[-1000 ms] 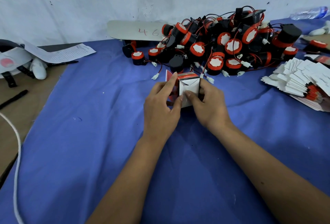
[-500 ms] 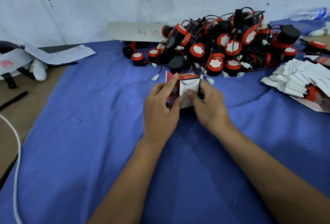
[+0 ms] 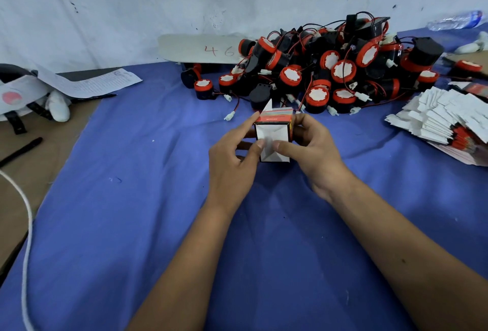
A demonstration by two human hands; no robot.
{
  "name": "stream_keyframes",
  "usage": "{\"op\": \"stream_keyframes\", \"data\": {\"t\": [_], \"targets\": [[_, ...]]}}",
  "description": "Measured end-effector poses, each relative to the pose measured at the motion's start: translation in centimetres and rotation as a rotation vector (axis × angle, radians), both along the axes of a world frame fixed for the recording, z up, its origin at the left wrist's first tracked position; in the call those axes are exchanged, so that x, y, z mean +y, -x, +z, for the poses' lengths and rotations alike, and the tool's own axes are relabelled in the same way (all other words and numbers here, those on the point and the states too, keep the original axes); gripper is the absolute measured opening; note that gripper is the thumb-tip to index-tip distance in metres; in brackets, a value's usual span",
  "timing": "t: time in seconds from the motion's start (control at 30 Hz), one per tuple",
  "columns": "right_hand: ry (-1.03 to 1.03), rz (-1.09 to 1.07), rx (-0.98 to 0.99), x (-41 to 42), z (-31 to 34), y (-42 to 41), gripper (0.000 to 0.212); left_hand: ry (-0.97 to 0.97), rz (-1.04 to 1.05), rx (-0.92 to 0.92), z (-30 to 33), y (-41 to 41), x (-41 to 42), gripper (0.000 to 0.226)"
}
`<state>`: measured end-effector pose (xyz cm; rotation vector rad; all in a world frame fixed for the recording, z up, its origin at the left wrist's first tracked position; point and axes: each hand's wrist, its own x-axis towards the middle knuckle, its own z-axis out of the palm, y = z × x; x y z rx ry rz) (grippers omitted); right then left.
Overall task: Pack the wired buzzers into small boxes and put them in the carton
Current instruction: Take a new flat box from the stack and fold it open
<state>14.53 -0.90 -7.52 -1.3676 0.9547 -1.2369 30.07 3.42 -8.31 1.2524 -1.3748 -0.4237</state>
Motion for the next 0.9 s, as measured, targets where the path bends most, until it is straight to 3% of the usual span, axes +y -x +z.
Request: {"op": "stream_keyframes", "data": {"t": [0.2,0.43,0.67,0.77,0.9], "targets": [[-0.023,0.022,0.049,-0.2,-0.3,-0.2,0.038,-0.022,0.027,-0.028,-0.2,-0.1,-0.1,0.046],[-0.066,0.126,-0.057,-0.6,-0.1,0.1,0.045,-0.013,0.000,-0.020,-0.1,0.0,-0.1,0.049],[-0.070,0.166,-0.157,-1.0,0.0,0.8,0.043,-0.073,-0.021,0.092,0.0,-0.4,-0.3,0.029],[-0.041,0.117,-0.077,-0.9,-0.2,0.5,0.037,-0.085,0.026,0.100,0.0,-0.2,-0.2,0.020],[0.061,0.026,0.106,-0.3,-0.5,-0.1,0.038,0.010,0.067,-0.055,0.1,0.7,0.1,0.021]]}}
